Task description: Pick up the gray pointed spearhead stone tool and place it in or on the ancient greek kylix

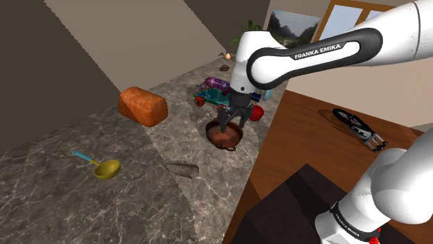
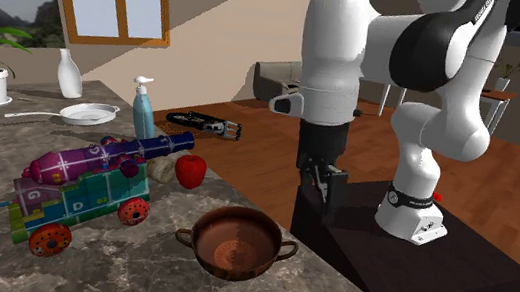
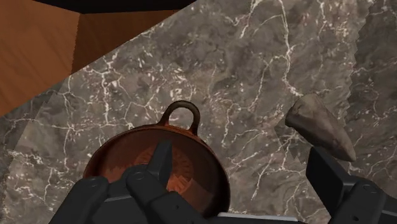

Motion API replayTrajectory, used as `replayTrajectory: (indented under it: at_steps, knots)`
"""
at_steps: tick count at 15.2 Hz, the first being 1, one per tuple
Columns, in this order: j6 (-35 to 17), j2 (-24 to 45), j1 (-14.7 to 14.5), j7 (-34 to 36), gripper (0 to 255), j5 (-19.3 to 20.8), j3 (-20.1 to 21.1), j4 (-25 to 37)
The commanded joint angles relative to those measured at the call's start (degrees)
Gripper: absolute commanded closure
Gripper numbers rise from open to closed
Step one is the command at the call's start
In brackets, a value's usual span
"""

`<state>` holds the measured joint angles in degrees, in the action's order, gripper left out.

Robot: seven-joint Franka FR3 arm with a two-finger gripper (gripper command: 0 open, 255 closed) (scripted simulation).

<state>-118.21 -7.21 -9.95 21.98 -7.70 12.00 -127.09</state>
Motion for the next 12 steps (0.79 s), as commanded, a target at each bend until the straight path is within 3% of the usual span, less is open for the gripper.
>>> replayTrajectory:
  at_steps: [1, 7, 12]
  knots:
    - [-1.31, 3.86, -0.69, 1.28, 0, -0.53, 0.89, 1.82]
    - [-3.62, 15.68, -3.15, 5.34, 0, -1.22, 3.19, 9.55]
    - [-6.62, 17.66, -3.64, 5.65, 0, -1.11, 3.39, 8.47]
